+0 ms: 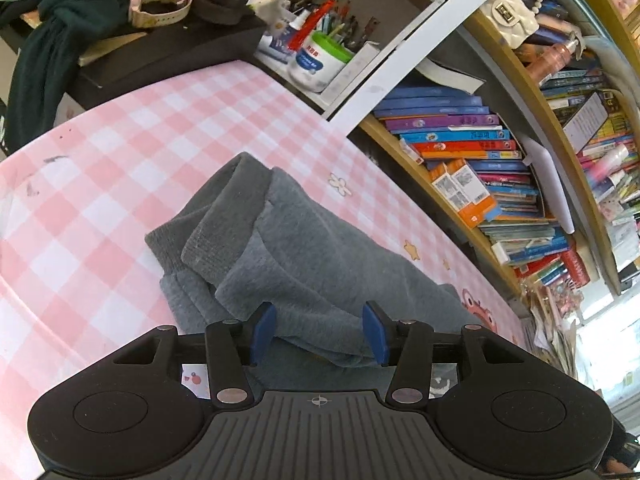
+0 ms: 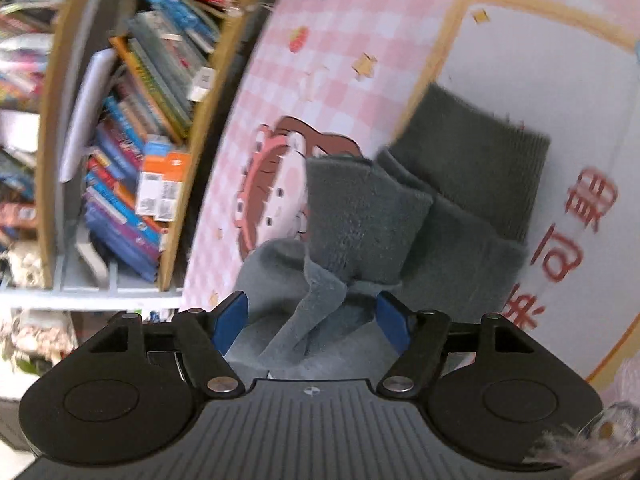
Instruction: Fold clothes
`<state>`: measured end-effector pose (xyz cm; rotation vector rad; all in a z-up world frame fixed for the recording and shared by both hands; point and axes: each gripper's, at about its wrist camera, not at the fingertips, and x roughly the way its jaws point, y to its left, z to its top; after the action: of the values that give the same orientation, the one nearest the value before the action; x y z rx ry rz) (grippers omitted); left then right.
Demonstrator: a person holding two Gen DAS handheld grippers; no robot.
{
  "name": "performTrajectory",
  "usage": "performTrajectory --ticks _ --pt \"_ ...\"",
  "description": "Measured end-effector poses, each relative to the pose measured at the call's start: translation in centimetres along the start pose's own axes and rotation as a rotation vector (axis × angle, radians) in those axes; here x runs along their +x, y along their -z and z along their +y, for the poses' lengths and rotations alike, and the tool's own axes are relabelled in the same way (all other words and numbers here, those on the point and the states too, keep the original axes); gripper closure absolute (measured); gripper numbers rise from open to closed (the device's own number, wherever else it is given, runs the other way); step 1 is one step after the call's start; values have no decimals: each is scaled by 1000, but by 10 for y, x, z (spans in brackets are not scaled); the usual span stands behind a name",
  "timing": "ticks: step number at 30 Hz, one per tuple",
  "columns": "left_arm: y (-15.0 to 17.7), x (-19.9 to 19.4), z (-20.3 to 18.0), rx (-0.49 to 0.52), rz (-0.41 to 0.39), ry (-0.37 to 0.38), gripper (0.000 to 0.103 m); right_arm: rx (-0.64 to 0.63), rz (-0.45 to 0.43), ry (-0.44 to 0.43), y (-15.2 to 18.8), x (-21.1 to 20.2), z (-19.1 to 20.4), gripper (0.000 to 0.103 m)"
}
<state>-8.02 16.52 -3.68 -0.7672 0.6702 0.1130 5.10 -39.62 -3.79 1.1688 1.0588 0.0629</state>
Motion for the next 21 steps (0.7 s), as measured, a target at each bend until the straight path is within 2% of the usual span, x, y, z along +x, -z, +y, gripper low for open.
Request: performTrajectory --ticks 2,4,6,8,9,13,14,15,16,17,20,21 --pt "1 0 1 -3 -5 0 55 29 -2 36 0 12 -2 41" --pt "1 -1 2 -9 -15 -1 55 32 -15 66 -1 21 -3 58" --pt "2 -2 2 -15 -27 -7 55 6 -31 73 -1 25 1 81" --pt "2 -2 3 -21 -37 -10 55 -64 -55 45 -1 20 13 88" --pt "1 -3 3 -23 -39 -11 55 -127 -77 1 0 14 23 90" --pt "-1 -2 2 -19 -44 -15 55 -434 -225 -307 4 -34 69 93" --pt "-1 -2 2 -17 -46 -17 55 -484 -264 -355 3 -45 72 93" --pt "-2 -2 1 -14 -48 -16 55 -490 -287 -358 -1 -50 68 93" --pt "-1 -2 1 -14 -50 -15 55 -485 -305 -349 -5 -53 61 94" --pt "-1 -2 2 -18 -51 -14 55 -451 -307 -304 -11 -52 51 94" --pt "1 -2 5 -41 -49 -16 55 -268 -243 -45 -26 -30 6 92" --pt "1 -2 6 -46 -46 -19 55 -222 -213 12 -27 -23 -6 91"
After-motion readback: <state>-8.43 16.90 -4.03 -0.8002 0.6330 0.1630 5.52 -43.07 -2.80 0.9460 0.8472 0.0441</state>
